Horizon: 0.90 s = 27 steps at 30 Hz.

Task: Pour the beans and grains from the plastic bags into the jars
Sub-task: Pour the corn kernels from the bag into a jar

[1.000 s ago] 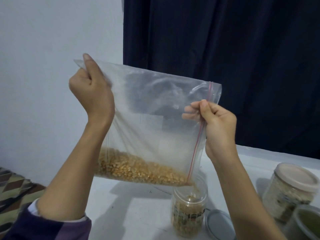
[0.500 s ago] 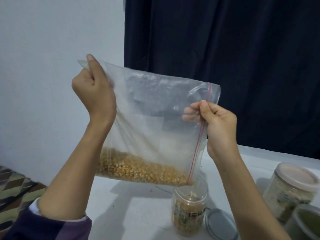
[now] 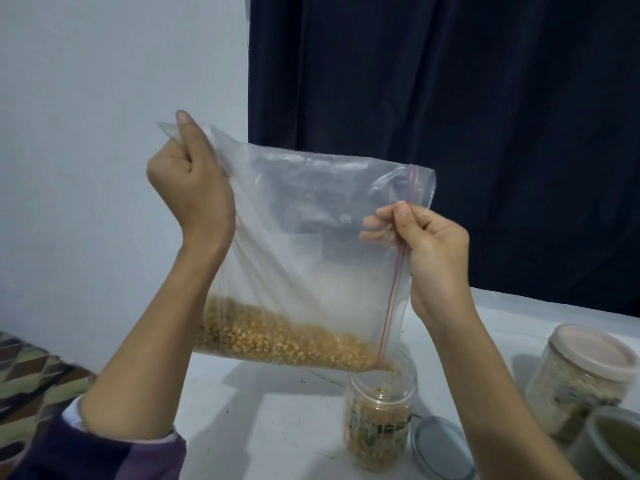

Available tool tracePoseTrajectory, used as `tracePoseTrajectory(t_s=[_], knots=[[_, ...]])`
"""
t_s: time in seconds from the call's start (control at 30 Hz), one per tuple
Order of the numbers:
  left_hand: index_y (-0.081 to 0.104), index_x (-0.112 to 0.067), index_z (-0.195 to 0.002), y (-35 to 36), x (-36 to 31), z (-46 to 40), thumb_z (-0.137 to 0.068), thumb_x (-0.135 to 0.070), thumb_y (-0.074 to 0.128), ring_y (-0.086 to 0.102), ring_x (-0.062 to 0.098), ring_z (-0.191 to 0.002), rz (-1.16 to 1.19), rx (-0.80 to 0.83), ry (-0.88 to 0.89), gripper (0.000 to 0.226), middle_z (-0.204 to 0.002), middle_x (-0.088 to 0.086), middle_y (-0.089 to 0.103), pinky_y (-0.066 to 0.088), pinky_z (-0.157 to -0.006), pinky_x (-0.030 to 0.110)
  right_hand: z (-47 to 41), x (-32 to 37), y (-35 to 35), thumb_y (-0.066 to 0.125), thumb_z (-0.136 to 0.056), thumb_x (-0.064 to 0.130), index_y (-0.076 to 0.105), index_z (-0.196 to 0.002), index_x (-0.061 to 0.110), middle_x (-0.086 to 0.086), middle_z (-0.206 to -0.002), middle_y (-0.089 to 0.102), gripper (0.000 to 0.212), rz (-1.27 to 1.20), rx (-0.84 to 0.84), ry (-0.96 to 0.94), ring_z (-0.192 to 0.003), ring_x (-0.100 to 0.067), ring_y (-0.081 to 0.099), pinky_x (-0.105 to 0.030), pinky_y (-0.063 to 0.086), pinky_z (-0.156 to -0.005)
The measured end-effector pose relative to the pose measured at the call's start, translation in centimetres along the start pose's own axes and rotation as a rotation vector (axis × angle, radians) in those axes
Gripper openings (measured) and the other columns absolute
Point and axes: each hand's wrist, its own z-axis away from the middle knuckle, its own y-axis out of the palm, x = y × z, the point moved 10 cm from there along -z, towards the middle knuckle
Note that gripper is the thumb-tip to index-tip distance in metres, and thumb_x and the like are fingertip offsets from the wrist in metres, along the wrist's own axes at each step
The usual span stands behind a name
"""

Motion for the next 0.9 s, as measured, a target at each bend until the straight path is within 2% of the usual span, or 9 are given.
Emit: tracePoseTrajectory(t_s=[0.2,0.9], knots=[[0.018,-0.021,-0.052,-0.2,0.3,-0.1,-0.1,-0.021,0.039,0.021,0.003,-0.037,0.003,-0.003,-0.011,0.053,-0.034,-0.014,0.022,0.018,-0.044,0.015,-0.3,-0.2,-0.4,0.05,-0.098,0.009,0.068,-0.08,0.005,-0.003,-0.07,0.073,0.025,-0.015,-0.011,0.01,-0.064,-0.018,0.071,-0.025,0.055,-0.079],[0.018,-0.021,-0.051,0.1,0.1,0.1,-0.1,-0.02,0.04,0.023,0.002,-0.035,0.022,-0.007,0.011,0.054,-0.032,-0.015,0.024,0.019,-0.045,0.013,0.0,-0.4,-0.6,0.05,-0.098,0.009,0.067,-0.081,0.006,-0.002,-0.071,0.073,0.024,-0.015,-0.026,-0.003,-0.065,-0.018,0.071,-0.027,0.055,-0.082]])
